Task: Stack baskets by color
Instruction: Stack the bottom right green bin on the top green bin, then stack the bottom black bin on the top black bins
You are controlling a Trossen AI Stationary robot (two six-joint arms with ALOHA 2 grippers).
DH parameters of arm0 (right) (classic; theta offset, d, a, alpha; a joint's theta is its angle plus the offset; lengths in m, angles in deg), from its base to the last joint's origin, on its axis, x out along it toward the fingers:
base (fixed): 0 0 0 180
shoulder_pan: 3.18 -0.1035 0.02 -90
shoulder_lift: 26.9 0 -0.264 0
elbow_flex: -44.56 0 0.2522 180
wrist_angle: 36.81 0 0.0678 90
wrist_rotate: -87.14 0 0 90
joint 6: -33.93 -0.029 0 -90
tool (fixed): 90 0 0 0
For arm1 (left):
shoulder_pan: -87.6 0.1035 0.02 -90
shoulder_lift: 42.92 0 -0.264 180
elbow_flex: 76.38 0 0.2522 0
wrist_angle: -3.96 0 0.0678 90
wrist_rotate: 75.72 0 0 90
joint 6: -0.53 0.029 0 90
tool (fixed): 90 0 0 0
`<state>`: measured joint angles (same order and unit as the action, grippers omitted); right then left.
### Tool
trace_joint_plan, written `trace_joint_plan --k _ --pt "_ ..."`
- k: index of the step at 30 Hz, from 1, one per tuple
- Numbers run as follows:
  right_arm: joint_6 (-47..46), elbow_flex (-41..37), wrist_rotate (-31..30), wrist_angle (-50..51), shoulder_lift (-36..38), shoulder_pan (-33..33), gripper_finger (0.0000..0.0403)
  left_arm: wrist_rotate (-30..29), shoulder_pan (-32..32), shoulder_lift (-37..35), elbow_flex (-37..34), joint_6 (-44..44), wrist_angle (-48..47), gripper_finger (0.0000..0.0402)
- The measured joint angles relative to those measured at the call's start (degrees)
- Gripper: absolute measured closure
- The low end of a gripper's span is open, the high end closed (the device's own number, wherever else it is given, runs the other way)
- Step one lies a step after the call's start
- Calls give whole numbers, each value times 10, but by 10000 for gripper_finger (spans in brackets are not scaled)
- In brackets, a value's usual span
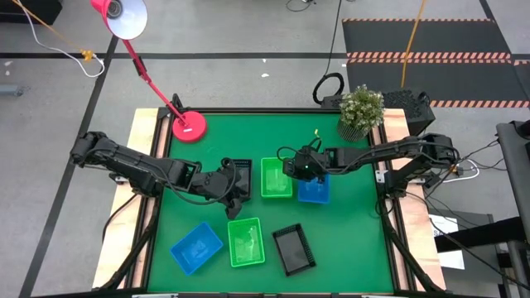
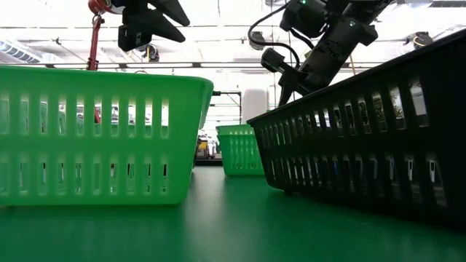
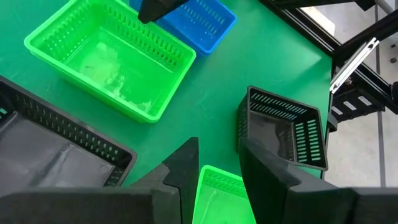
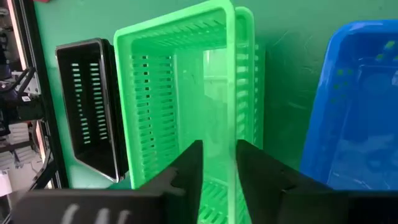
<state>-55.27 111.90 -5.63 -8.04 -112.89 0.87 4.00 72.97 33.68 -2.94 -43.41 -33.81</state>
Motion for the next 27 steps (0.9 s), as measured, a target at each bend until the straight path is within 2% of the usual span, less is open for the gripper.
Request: trace_joint_plan --k 8,15,22,27 --pt "1 0 30 -2 13 -4 244 -3 0 0 0 -2 -5 286" --pt "43 -1 56 4 33 -2 229 -17 0 0 0 -17 -7 286" --pt "193 -1 132 -5 99 21 230 -18 0 -5 0 -61 -22 286" --pt "311 -1 216 39 153 56 231 -3 -5 -5 0 -145 -49 286"
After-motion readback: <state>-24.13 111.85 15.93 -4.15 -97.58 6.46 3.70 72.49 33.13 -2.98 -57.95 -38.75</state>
